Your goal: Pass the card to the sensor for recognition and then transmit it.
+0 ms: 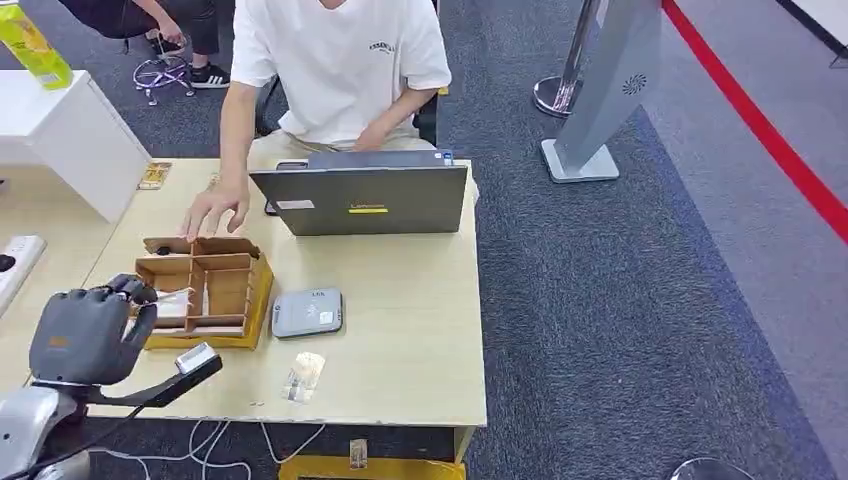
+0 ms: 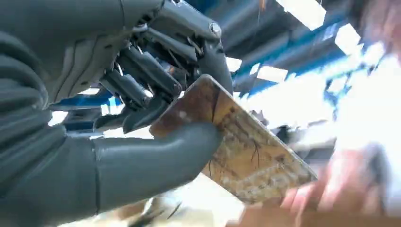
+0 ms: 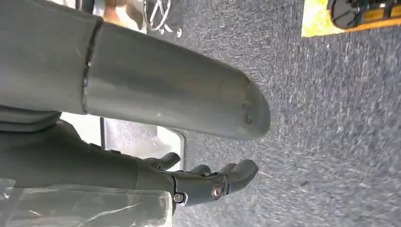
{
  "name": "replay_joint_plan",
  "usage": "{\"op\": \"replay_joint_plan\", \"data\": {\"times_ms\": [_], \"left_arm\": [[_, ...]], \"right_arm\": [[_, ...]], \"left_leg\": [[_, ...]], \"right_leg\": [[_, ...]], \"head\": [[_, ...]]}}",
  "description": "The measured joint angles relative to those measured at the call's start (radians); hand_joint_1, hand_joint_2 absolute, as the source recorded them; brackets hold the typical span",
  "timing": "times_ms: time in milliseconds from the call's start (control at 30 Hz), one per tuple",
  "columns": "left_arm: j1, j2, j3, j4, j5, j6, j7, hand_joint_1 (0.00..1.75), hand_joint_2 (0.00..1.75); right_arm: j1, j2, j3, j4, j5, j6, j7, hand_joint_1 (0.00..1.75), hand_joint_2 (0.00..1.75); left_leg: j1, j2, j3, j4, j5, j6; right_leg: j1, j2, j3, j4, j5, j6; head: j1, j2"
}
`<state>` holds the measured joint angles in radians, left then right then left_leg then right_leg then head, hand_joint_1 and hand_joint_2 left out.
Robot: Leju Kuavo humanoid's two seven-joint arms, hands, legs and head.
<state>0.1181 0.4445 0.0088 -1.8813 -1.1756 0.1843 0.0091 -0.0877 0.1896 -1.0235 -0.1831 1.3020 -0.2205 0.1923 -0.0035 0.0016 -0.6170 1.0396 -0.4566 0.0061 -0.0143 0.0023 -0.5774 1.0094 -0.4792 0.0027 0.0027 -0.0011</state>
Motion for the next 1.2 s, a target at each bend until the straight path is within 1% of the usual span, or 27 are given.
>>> {"op": "replay_joint_plan", "data": {"times_ms": [67, 100, 133, 167, 200, 233, 267, 300, 367, 400, 433, 500, 567, 600, 700, 800, 933, 967, 1100, 1200], "left_arm": [[-0.008, 0.033, 0.000, -0.098, 0.084, 0.001, -0.010, 1.75, 1.75], [-0.025, 0.054, 0.000, -0.137, 0.137, -0.011, -0.010, 1.75, 1.75], [-0.052, 0.073, 0.003, -0.163, 0.191, -0.035, -0.009, 1.75, 1.75], [-0.103, 0.097, 0.006, -0.174, 0.250, -0.081, -0.005, 1.75, 1.75], [-0.176, 0.114, 0.006, -0.171, 0.290, -0.141, 0.009, 1.75, 1.75], [-0.272, 0.124, 0.002, -0.146, 0.294, -0.200, 0.027, 1.75, 1.75], [-0.400, 0.128, -0.012, -0.090, 0.274, -0.240, 0.048, 1.75, 1.75], [-0.520, 0.127, -0.033, -0.012, 0.227, -0.246, 0.072, 1.75, 1.75], [-0.762, 0.110, -0.105, 0.239, 0.080, -0.186, 0.102, 1.75, 1.75], [-0.852, 0.096, -0.146, 0.370, 0.016, -0.116, 0.105, 1.75, 1.75], [-0.922, 0.083, -0.168, 0.485, -0.028, -0.048, 0.103, 1.75, 1.75], [-1.029, 0.056, -0.221, 0.687, -0.085, 0.046, 0.109, 1.75, 1.75], [-1.084, 0.031, -0.251, 0.826, -0.111, 0.112, 0.118, 1.75, 1.75], [-1.104, 0.019, -0.260, 0.893, -0.117, 0.133, 0.118, 1.75, 1.75], [-1.159, -0.018, -0.282, 1.070, -0.145, 0.166, 0.134, 1.75, 1.75], [-1.196, -0.034, -0.283, 1.185, -0.147, 0.184, 0.135, 1.75, 1.75], [-1.222, -0.044, -0.283, 1.272, -0.144, 0.193, 0.129, 1.75, 1.75], [-1.223, -0.046, -0.282, 1.283, -0.142, 0.194, 0.129, 0.00, 1.75], [-1.223, -0.050, -0.283, 1.326, -0.125, 0.196, 0.116, 0.00, 1.75], [-1.218, -0.049, -0.282, 1.341, -0.116, 0.228, 0.100, 0.00, 1.75]], "right_arm": [[0.000, 0.000, -0.006, 0.000, 0.000, -0.002, 0.003, 0.00, 0.00], [0.000, 0.001, -0.006, 0.000, 0.001, -0.002, 0.003, 0.00, 0.00], [0.000, 0.002, -0.006, 0.000, 0.004, -0.001, 0.003, 0.00, 0.00], [0.000, 0.002, -0.006, 0.000, 0.009, 0.004, -0.003, 0.00, 0.00], [0.000, 0.002, -0.006, 0.000, 0.022, 0.015, -0.008, 0.00, 0.00], [-0.001, 0.001, -0.005, 0.000, 0.038, 0.028, -0.012, 0.00, 0.00], [-0.002, 0.000, -0.001, 0.000, 0.050, 0.037, -0.015, 0.00, 0.00], [-0.006, -0.001, 0.002, 0.000, 0.063, 0.045, -0.021, 0.00, 0.00], [-0.016, -0.002, 0.016, 0.000, 0.088, 0.059, -0.037, 0.00, 0.00], [-0.019, -0.002, 0.023, 0.000, 0.099, 0.061, -0.038, 0.00, 0.00], [-0.020, -0.002, 0.028, 0.000, 0.103, 0.061, -0.038, 0.00, 0.00], [-0.020, -0.002, 0.037, 0.000, 0.117, 0.063, -0.038, 0.00, 0.00], [-0.018, -0.002, 0.046, 0.000, 0.124, 0.063, -0.038, 0.00, 0.00], [-0.017, -0.002, 0.047, 0.000, 0.130, 0.063, -0.038, 0.00, 0.00], [-0.015, -0.002, 0.058, 0.000, 0.137, 0.063, -0.041, 0.00, 0.00], [-0.015, -0.002, 0.066, 0.000, 0.143, 0.064, -0.048, 0.00, 0.00], [-0.014, -0.002, 0.070, 0.000, 0.146, 0.063, -0.048, 0.00, 0.00], [-0.014, -0.002, 0.071, 0.001, 0.146, 0.063, -0.047, 0.00, 0.00], [-0.014, -0.002, 0.071, 0.001, 0.143, 0.064, -0.047, 0.00, 0.00], [-0.013, -0.002, 0.071, 0.001, 0.143, 0.064, -0.047, 0.00, 0.00]], "left_leg": [[0.000, 0.000, 0.000, 0.000, 0.000, 0.000], [0.000, -0.001, 0.000, 0.000, 0.000, 0.000], [0.001, -0.002, 0.000, 0.000, 0.000, 0.000], [0.001, -0.004, 0.000, 0.000, 0.001, -0.001], [0.002, -0.007, -0.001, 0.000, 0.003, -0.002], [0.003, -0.011, -0.002, 0.001, 0.006, -0.002], [0.004, -0.017, -0.004, 0.001, 0.009, -0.003], [0.004, -0.019, -0.005, 0.000, 0.011, -0.003], [0.004, -0.019, -0.006, 0.000, 0.014, -0.005], [0.004, -0.016, -0.006, 0.000, 0.015, -0.006], [0.004, -0.012, -0.006, 0.000, 0.017, -0.005], [0.004, -0.006, -0.007, 0.000, 0.017, -0.005], [0.003, -0.001, -0.007, 0.000, 0.017, -0.004], [0.003, 0.000, -0.008, 0.000, 0.017, -0.004], [0.004, 0.001, -0.009, 0.000, 0.016, -0.003], [0.003, 0.001, -0.010, 0.000, 0.016, -0.003], [0.003, 0.001, -0.011, 0.000, 0.016, -0.004], [0.003, 0.001, -0.011, 0.000, 0.016, -0.004], [0.003, 0.001, -0.011, 0.000, 0.016, -0.004], [0.003, 0.000, -0.012, 0.000, 0.016, -0.004]], "right_leg": [[0.000, -0.001, 0.000, 0.000, 0.000, 0.000], [0.000, -0.001, -0.002, 0.000, 0.000, 0.000], [0.001, -0.002, -0.002, 0.000, 0.000, -0.001], [0.001, -0.004, -0.002, 0.000, -0.001, -0.001], [0.001, -0.007, -0.005, 0.000, -0.001, -0.001], [0.002, -0.011, -0.005, 0.000, 0.000, -0.001], [0.002, -0.016, -0.006, 0.000, 0.001, -0.002], [0.002, -0.018, -0.006, 0.000, 0.003, -0.002], [0.002, -0.019, -0.007, 0.001, 0.008, -0.004], [0.002, -0.016, -0.006, 0.002, 0.010, -0.006], [0.002, -0.012, -0.008, 0.002, 0.012, -0.006], [0.002, -0.006, -0.009, 0.002, 0.015, -0.005], [0.001, -0.001, -0.010, 0.003, 0.015, -0.005], [0.001, 0.001, -0.010, 0.002, 0.015, -0.005], [0.001, 0.001, -0.012, 0.002, 0.015, -0.005], [0.001, 0.001, -0.013, 0.002, 0.015, -0.005], [0.002, 0.001, -0.014, 0.002, 0.015, -0.005], [0.002, 0.001, -0.014, 0.002, 0.015, -0.005], [0.002, 0.001, -0.014, 0.002, 0.015, -0.005], [0.002, 0.001, -0.014, 0.002, 0.015, -0.005]], "head": [[0.000, 0.000], [0.000, 0.000], [0.000, 0.000], [0.000, 0.000], [0.000, 0.000], [0.000, 0.000], [0.000, 0.000], [0.000, 0.000], [0.000, 0.000], [-0.001, 0.000], [-0.001, 0.000], [-0.001, 0.000], [-0.002, 0.000], [-0.002, 0.000], [-0.002, 0.000], [-0.002, 0.000], [-0.001, 0.000], [-0.001, 0.000], [-0.001, 0.000], [-0.001, 0.000]]}}
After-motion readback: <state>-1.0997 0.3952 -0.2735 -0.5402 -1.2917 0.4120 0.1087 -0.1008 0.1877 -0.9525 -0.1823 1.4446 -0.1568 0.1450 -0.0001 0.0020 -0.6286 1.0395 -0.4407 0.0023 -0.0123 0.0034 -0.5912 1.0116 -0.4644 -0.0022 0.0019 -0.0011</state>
